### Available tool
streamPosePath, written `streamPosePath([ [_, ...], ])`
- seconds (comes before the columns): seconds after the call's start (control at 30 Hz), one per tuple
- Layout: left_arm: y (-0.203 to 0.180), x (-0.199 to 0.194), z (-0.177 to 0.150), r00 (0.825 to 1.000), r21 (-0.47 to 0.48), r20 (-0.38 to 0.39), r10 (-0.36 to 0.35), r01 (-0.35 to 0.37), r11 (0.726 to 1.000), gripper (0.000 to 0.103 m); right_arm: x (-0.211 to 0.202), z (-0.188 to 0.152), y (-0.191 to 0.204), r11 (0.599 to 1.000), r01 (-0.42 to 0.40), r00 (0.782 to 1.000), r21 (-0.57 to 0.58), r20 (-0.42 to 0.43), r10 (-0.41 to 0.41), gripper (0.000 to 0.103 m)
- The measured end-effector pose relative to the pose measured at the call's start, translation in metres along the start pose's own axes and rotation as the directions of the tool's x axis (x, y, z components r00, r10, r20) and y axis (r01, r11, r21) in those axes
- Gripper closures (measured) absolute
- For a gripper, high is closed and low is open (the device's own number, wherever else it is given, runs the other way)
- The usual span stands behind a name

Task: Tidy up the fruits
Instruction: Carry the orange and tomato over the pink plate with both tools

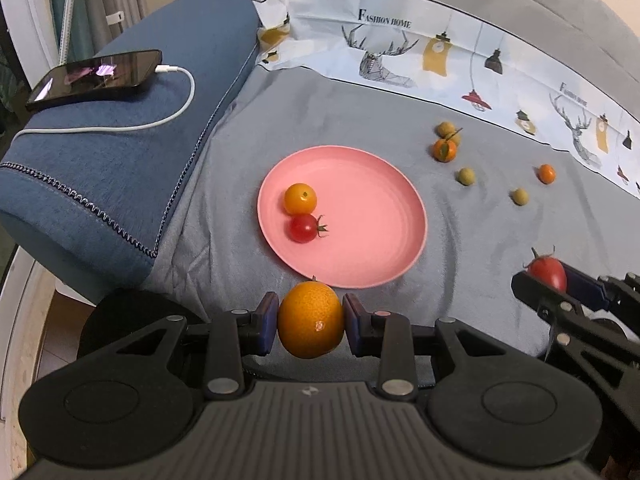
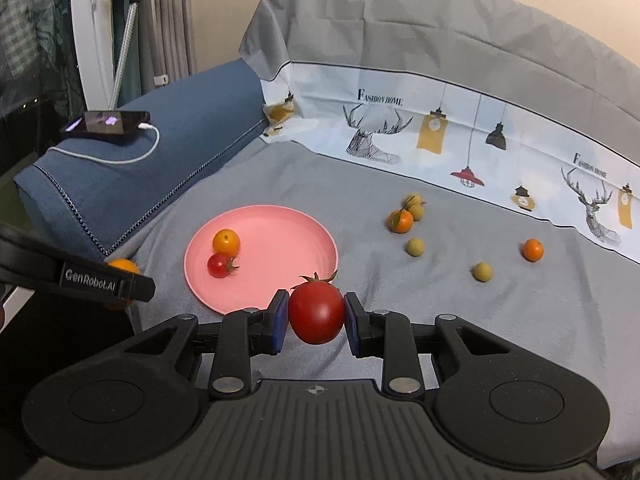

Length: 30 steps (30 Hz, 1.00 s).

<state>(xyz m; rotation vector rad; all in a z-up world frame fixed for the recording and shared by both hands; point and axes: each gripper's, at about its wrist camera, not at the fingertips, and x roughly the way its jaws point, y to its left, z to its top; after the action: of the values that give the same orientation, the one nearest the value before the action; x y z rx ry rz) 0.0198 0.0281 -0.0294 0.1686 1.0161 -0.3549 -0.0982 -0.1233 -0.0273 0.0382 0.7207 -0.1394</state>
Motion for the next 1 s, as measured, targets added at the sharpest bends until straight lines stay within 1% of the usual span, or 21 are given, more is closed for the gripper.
streamPosePath([
  [0.3,0.005,0.032,0.028,0.999,-0.003,-0.028,0.024,-0.024,1.000,0.065,0.040,0.013,0.004,0.999,-0.029,0.999,-0.017,-0.044,0.028,0.073],
  [0.63,-0.001,0.078,0.064,0.997,0.006,-0.051,0.055,-0.055,0.998,0.065,0.099,0.021,0.009,0.998,-0.049,0.993,-0.032,-0.104,0.046,0.073],
  [1.0,-0.008,0.126,0.090,0.993,0.033,-0.090,0.076,-0.073,0.997,0.065,0.152,0.027,0.008,0.997,-0.067,0.987,-0.033,-0.150,0.061,0.073],
])
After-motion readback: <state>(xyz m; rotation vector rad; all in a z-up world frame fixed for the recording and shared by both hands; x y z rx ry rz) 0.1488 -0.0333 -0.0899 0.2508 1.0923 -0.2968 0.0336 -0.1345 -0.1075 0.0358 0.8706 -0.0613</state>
